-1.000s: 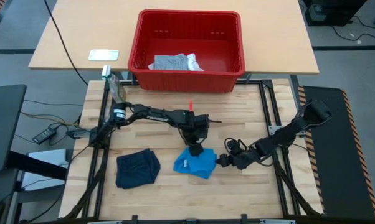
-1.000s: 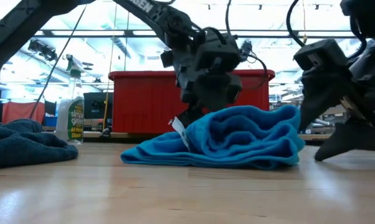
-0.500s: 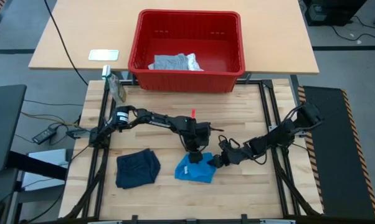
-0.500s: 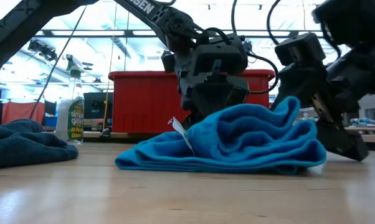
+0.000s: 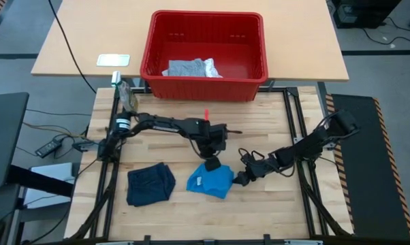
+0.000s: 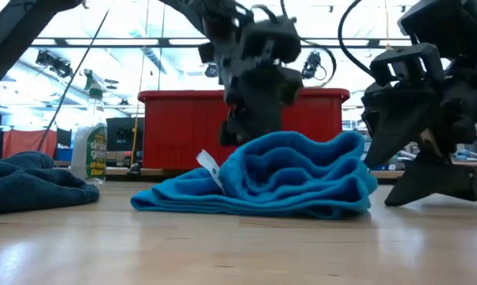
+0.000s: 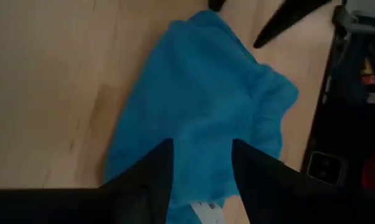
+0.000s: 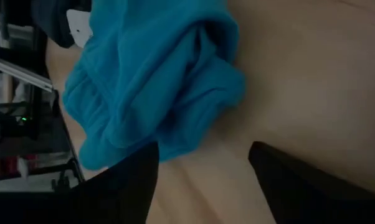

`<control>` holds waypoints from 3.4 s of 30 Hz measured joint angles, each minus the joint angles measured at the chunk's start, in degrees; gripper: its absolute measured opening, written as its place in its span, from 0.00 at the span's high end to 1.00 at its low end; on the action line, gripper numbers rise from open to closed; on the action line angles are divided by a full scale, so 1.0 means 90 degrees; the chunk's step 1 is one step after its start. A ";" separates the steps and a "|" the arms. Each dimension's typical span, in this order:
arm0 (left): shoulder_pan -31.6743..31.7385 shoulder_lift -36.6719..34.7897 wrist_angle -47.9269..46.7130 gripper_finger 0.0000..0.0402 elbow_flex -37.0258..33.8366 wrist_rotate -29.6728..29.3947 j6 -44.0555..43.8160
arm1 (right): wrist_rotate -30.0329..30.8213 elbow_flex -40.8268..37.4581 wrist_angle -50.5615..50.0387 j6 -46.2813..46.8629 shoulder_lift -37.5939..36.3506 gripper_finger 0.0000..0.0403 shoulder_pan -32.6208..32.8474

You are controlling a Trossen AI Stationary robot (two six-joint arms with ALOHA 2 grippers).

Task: Fold laundry
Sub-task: Fold the light blue shorts, then stack the light blue shorts on top of the dark blue shorts

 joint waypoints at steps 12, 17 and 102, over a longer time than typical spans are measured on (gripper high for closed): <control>-0.0253 -0.1081 -0.1270 0.19 -0.0883 -0.1655 -0.0374 | 0.0275 -0.0660 0.1381 0.0917 -0.0092 0.04 0.0012; -0.0150 -0.1740 0.1629 0.07 -0.2912 -0.1036 -0.1858 | 0.0431 -0.0600 0.1368 0.0920 -0.0081 0.04 0.0024; -0.4355 -0.5891 -0.1153 0.77 -0.6487 -0.3174 -0.8259 | -0.2391 0.9314 -0.1239 -0.2529 0.6250 0.73 -0.1798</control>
